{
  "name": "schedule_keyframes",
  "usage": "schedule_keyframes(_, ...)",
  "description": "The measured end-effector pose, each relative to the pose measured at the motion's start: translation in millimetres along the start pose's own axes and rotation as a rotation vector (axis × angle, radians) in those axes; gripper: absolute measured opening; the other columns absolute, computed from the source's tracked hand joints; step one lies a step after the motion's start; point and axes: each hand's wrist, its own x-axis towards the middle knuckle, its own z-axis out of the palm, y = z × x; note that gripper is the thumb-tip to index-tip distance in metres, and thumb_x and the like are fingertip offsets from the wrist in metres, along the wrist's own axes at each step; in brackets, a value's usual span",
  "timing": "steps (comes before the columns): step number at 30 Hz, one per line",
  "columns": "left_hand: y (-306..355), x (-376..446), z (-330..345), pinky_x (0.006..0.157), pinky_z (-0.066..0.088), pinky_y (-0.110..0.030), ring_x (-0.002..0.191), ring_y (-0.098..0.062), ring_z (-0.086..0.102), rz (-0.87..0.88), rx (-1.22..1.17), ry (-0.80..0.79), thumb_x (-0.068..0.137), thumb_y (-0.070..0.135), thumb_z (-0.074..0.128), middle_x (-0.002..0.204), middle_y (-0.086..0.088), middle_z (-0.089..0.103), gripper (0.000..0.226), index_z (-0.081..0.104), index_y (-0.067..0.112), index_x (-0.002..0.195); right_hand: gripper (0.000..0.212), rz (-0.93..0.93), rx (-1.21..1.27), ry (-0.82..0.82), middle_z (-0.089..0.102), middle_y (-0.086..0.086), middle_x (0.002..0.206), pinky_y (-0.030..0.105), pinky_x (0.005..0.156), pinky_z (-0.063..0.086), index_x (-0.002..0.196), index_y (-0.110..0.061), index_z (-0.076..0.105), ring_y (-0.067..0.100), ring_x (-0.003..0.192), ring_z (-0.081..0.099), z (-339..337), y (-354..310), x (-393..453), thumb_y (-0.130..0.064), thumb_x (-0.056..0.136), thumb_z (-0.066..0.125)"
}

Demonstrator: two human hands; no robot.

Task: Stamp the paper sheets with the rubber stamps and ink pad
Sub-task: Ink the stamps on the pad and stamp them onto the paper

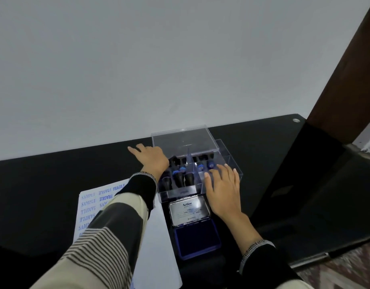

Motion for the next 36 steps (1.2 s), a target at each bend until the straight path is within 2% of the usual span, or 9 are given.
schedule_keyframes(5, -2, 0, 2, 0.116, 0.012, -0.059, 0.14, -0.038, 0.022, -0.033, -0.213, 0.049, 0.083, 0.047, 0.067, 0.141, -0.014, 0.045, 0.056, 0.056, 0.011, 0.125, 0.076, -0.003, 0.003, 0.013, 0.045, 0.005, 0.143, 0.033, 0.117, -0.003, 0.128, -0.016, 0.056, 0.022, 0.142, 0.023, -1, -1, -1, -0.053, 0.09, 0.0)
schedule_keyframes(9, -8, -7, 9, 0.113, 0.025, -0.053, 0.134, -0.035, 0.035, -0.039, -0.565, 0.38, 0.084, 0.04, 0.068, 0.127, -0.011, 0.058, 0.032, 0.07, 0.009, 0.092, 0.075, -0.004, 0.002, 0.021, 0.046, 0.004, 0.14, 0.031, 0.116, -0.006, 0.126, -0.016, 0.057, 0.022, 0.142, 0.023, -1, -2, -1, -0.052, 0.09, 0.001)
schedule_keyframes(11, -14, -18, 13, 0.099, 0.042, -0.045, 0.114, -0.028, 0.054, 0.093, -0.872, 0.528, 0.089, 0.035, 0.065, 0.107, -0.005, 0.064, 0.024, 0.063, 0.015, 0.076, 0.078, -0.01, 0.009, 0.009, 0.046, 0.003, 0.14, 0.029, 0.115, -0.009, 0.127, -0.016, 0.056, 0.021, 0.142, 0.022, -2, -2, -2, -0.053, 0.089, -0.001)
schedule_keyframes(15, -28, -68, 9, 0.071, 0.046, -0.014, 0.083, -0.005, 0.063, 0.374, -1.287, 0.393, 0.101, 0.028, 0.051, 0.092, 0.005, 0.062, 0.011, 0.051, 0.017, 0.1, 0.058, 0.015, 0.167, -0.056, 0.047, 0.002, 0.14, 0.026, 0.114, -0.01, 0.129, -0.014, 0.053, 0.019, 0.143, 0.02, -7, 0, 1, -0.05, 0.098, 0.019)
schedule_keyframes(18, -45, -98, 24, 0.075, 0.057, -0.025, 0.084, -0.016, 0.066, 0.523, -1.35, 0.338, 0.1, 0.024, 0.053, 0.094, -0.001, 0.063, 0.011, 0.057, 0.015, 0.103, 0.031, 0.082, 0.507, 0.007, 0.051, 0.004, 0.134, 0.027, 0.113, 0.014, 0.126, -0.012, 0.054, 0.017, 0.138, 0.028, -22, -6, -6, -0.027, 0.101, 0.043)
schedule_keyframes(21, -57, -126, 42, 0.074, 0.059, -0.044, 0.077, -0.02, 0.066, 0.5, -1.37, 0.206, 0.093, 0.021, 0.065, 0.089, 0.002, 0.063, 0.006, 0.065, 0.026, 0.093, 0.021, 0.114, 0.759, 0.068, 0.062, -0.006, 0.111, 0.014, 0.089, 0.04, 0.114, -0.019, 0.062, 0.01, 0.11, 0.053, -45, -28, -29, -0.027, 0.099, 0.05)
schedule_keyframes(25, -64, -162, 52, 0.07, 0.053, -0.025, 0.071, -0.009, 0.059, 0.525, -1.212, 0.275, 0.087, 0.02, 0.071, 0.085, 0.009, 0.06, 0.021, 0.061, 0.037, 0.084, 0.019, 0.143, 0.987, -0.197, 0.068, -0.002, 0.087, 0.017, 0.062, 0.045, 0.099, -0.025, 0.067, 0.008, 0.069, 0.062, -56, -53, -63, -0.039, 0.094, 0.055)
schedule_keyframes(31, -70, -189, 58, 0.07, 0.046, -0.014, 0.076, -0.005, 0.059, 0.569, -0.993, 0.272, 0.089, 0.034, 0.069, 0.092, 0.017, 0.055, 0.02, 0.069, 0.025, 0.106, 0.015, 0.155, 0.997, -0.22, 0.069, 0.0, 0.076, 0.015, 0.057, 0.047, 0.094, -0.016, 0.07, 0.004, 0.064, 0.062, -61, -65, -90, -0.029, 0.088, 0.067)
schedule_keyframes(36, -83, -202, 71, 0.075, 0.045, -0.007, 0.091, 0.001, 0.064, 0.491, -1.184, 0.191, 0.094, 0.034, 0.062, 0.117, 0.021, 0.052, 0.031, 0.057, 0.031, 0.124, 0.012, 0.309, 1.038, -0.134, 0.071, 0.004, 0.081, 0.023, 0.062, 0.052, 0.096, -0.013, 0.062, 0.015, 0.072, 0.067, -65, -56, -95, -0.023, 0.09, 0.066)
